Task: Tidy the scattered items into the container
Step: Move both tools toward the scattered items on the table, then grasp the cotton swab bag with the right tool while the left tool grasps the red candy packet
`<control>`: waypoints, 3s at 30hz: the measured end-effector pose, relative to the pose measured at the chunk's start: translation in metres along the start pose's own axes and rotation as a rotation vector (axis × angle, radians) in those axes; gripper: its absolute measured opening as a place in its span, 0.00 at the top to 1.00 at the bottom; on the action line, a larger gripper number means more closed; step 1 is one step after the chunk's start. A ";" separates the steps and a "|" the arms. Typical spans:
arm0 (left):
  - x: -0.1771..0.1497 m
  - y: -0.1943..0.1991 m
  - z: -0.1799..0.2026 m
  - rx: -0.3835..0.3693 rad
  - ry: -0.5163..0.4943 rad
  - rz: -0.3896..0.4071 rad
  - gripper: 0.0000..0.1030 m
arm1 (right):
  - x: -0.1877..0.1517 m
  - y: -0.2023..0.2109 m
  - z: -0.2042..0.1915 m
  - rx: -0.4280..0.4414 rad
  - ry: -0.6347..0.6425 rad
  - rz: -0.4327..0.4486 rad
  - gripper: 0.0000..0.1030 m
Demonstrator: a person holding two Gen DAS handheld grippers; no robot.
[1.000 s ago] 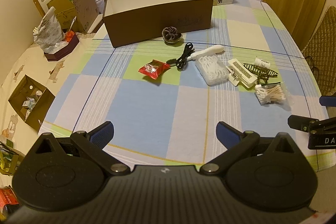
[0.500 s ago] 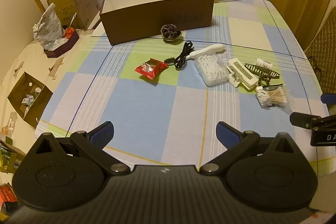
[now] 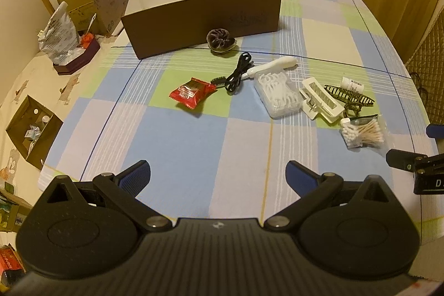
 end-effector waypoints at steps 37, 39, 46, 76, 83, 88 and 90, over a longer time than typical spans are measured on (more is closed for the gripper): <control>0.027 -0.078 -0.010 0.002 0.016 -0.064 0.01 | -0.005 -0.092 0.033 -0.060 -0.164 -0.009 0.15; 0.027 -0.082 -0.008 0.001 0.014 -0.071 0.01 | -0.008 -0.095 0.034 -0.056 -0.161 -0.021 0.16; 0.025 -0.087 0.001 -0.003 0.000 -0.080 0.01 | -0.010 -0.092 0.030 -0.045 -0.082 -0.013 0.35; 0.060 -0.128 -0.033 -0.105 -0.267 0.044 0.14 | -0.010 -0.059 0.046 -0.044 -0.192 -0.069 0.35; 0.075 -0.159 -0.047 -0.163 -0.326 0.028 0.28 | -0.001 -0.058 0.037 -0.104 -0.259 -0.031 0.35; 0.079 -0.175 -0.048 -0.191 -0.366 0.018 0.39 | 0.006 -0.057 0.036 -0.144 -0.282 -0.012 0.35; 0.080 -0.179 -0.048 -0.206 -0.369 0.012 0.50 | 0.009 -0.057 0.036 -0.151 -0.302 -0.005 0.35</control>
Point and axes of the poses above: each gripper's, at about its wrist camera, not at the fingertips, and y roughly against the way its jaws point, z to its right, x to its top, the point moved 2 cm from there along -y, roughly the way its jaws point, and after that the axes turned 3 degrees about x, right-handed, at the moved point
